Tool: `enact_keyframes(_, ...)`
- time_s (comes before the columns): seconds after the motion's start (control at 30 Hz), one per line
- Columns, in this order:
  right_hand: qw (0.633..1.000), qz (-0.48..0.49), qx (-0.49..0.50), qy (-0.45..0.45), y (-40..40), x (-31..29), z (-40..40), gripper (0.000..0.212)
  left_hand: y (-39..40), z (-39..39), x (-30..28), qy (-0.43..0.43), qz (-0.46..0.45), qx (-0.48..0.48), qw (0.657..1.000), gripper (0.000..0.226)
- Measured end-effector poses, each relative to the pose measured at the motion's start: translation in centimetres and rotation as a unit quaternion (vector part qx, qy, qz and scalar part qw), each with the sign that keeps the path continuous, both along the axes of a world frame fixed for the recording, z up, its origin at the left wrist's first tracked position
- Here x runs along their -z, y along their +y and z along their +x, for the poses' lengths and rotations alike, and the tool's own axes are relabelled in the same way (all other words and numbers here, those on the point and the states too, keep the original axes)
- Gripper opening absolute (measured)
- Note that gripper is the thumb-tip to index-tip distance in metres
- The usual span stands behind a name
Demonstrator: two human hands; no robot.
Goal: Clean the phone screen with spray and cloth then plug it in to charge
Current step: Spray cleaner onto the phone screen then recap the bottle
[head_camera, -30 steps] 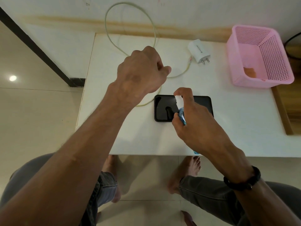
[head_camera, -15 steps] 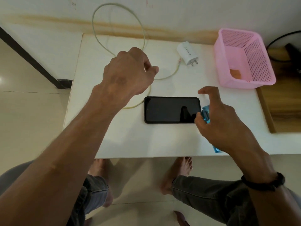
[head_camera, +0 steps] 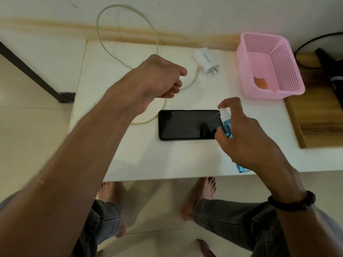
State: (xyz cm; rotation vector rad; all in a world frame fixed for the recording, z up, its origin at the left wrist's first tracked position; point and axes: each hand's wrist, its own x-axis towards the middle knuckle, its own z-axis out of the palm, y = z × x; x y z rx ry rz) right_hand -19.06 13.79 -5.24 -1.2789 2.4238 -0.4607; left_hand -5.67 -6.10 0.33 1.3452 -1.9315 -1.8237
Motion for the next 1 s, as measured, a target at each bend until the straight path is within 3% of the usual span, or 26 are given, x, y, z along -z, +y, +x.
enact_keyframes(0.33,0.995,-0.094,0.027,-0.036,-0.6,0.0,0.2,0.063,0.1,0.5,-0.3,0.082,-0.019,-0.055,0.995,0.026)
enact_keyframes(0.53,0.972,-0.22,0.013,-0.085,-1.7,-1.0,1.1,0.061,1.3,-0.5,-0.1,0.115,0.063,-0.034,0.991,0.027)
enact_keyframes(0.7,0.966,-0.242,0.016,-0.091,-2.2,-1.5,1.7,0.058,1.6,-1.2,0.1,0.127,0.123,-0.072,0.982,0.026)
enact_keyframes(1.0,0.962,-0.263,0.022,-0.074,-2.6,-1.6,1.4,0.055,1.8,-1.6,0.7,0.131,0.128,-0.06,0.981,0.032)
